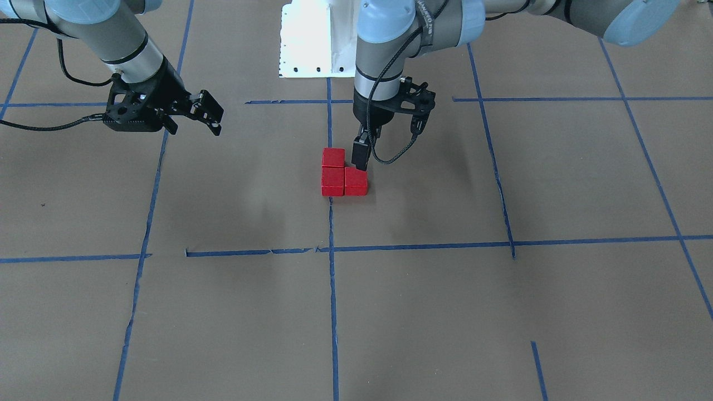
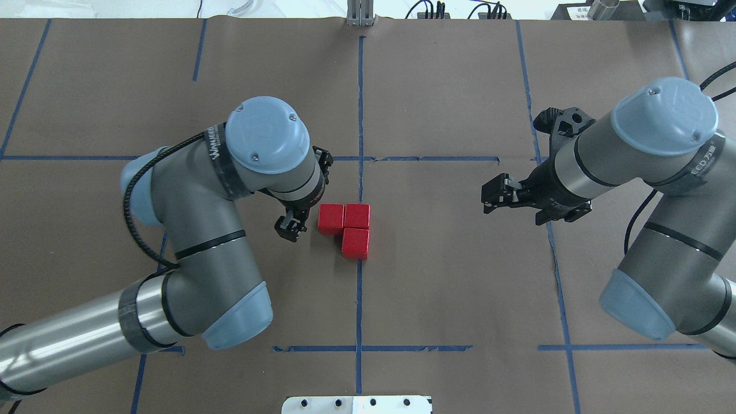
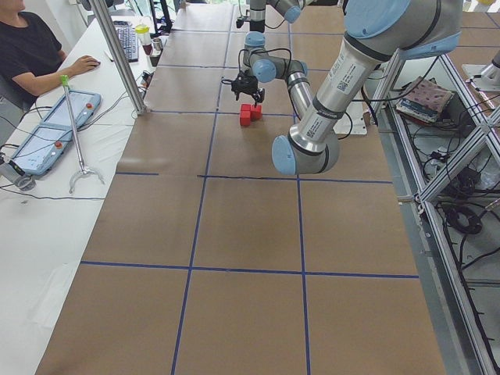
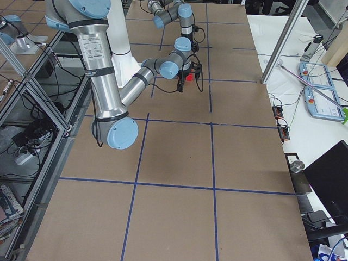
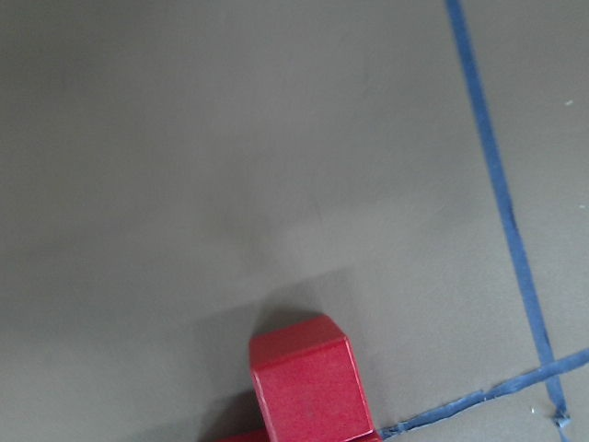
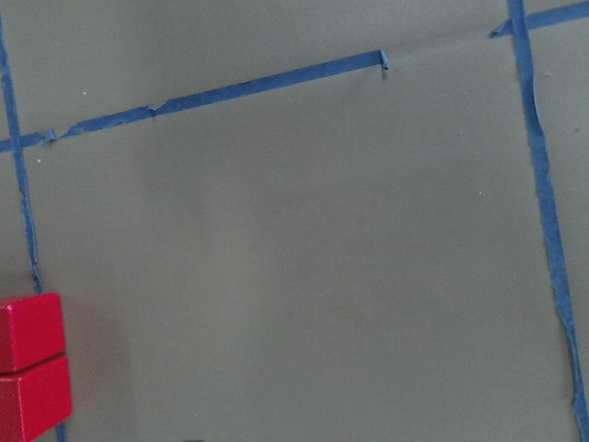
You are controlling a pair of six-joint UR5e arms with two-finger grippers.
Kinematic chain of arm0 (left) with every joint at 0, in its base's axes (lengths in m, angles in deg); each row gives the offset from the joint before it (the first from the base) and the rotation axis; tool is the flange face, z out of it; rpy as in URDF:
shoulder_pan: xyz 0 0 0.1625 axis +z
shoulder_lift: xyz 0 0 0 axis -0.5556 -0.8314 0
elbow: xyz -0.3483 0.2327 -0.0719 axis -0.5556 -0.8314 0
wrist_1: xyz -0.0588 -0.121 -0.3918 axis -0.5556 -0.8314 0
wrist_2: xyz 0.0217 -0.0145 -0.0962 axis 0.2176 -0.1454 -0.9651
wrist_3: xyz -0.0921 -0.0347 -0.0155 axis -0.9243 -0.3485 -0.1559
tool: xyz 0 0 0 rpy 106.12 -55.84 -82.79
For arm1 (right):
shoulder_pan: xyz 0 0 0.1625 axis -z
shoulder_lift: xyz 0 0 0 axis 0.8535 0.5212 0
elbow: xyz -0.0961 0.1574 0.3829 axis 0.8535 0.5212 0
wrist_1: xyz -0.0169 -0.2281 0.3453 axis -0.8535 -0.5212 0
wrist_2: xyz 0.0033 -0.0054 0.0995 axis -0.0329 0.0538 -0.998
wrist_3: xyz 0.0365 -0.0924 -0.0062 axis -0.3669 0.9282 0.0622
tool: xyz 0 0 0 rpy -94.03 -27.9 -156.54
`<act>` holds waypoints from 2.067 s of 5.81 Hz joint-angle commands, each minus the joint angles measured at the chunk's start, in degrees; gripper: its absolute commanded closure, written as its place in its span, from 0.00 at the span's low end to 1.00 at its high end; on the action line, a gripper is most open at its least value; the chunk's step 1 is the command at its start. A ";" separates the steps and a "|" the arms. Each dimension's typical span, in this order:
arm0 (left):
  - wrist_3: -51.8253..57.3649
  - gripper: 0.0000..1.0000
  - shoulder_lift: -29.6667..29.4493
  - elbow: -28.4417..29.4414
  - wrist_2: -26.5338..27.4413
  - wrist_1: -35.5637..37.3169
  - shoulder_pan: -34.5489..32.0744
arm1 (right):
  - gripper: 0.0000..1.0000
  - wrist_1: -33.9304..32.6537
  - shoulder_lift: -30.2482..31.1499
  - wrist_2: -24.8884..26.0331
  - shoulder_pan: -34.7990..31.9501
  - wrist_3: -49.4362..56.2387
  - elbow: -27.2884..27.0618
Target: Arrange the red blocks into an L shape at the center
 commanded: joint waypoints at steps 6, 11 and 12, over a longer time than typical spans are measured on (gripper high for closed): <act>85.61 0.00 35.57 -17.44 -17.46 0.88 -32.31 | 0.00 -2.58 11.36 -15.48 -27.28 34.36 5.92; 133.76 0.00 37.95 3.90 -30.98 0.45 -57.32 | 0.00 -11.49 16.69 -12.52 -38.57 58.93 8.48; 133.91 0.00 37.86 6.04 -30.77 0.44 -57.35 | 0.00 -11.57 19.60 -12.50 -38.57 59.46 6.74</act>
